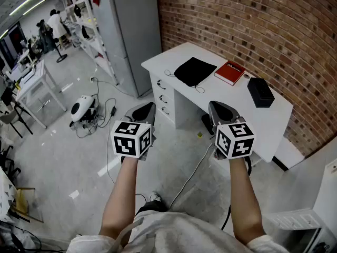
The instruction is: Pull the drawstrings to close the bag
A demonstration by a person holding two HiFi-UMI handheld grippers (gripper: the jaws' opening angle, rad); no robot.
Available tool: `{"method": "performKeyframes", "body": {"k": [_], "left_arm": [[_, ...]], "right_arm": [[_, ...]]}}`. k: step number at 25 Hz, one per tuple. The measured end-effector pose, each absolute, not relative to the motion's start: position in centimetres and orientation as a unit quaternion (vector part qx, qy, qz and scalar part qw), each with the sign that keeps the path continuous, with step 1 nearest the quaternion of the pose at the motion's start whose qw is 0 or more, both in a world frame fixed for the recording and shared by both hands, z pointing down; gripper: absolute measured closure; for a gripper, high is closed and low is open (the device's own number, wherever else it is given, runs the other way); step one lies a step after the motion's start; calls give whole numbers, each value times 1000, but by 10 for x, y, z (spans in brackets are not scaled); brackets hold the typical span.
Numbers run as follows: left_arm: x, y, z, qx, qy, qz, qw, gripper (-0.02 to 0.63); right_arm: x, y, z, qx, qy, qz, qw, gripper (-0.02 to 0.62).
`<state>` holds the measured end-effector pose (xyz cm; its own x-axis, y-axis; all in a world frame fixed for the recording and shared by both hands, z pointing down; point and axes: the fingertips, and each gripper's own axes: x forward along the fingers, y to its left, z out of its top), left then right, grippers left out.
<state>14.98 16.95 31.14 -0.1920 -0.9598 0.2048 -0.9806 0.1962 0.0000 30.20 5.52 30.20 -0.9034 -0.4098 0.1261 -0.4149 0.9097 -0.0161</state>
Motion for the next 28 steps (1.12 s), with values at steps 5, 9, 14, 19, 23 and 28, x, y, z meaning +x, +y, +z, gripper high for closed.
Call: {"method": "performKeyframes", "body": {"k": [5,9,14,19,23,28], "left_arm": [[135,164,317,634,-767,59,82,606],[117,155,320,636,-765,54,83,606],[86,137,324,643,-759,57,82,598],[52,108,327,660,-744,60,82,569],[23,87,330,677,-728,59,82,558],[-13,61,329,698,-709,56,80,552]], "right_arm": [[288,47,307,219,-973,28,61,592],[271,42,312,223,-972,27,64,592],[245,28,318,237,-969,26,67,584],[213,9,322,256,-964,27,71,571],[188,-4,327,274,-958,27,76,557],[159,-18,329,298,-950,28,88,545]]}}
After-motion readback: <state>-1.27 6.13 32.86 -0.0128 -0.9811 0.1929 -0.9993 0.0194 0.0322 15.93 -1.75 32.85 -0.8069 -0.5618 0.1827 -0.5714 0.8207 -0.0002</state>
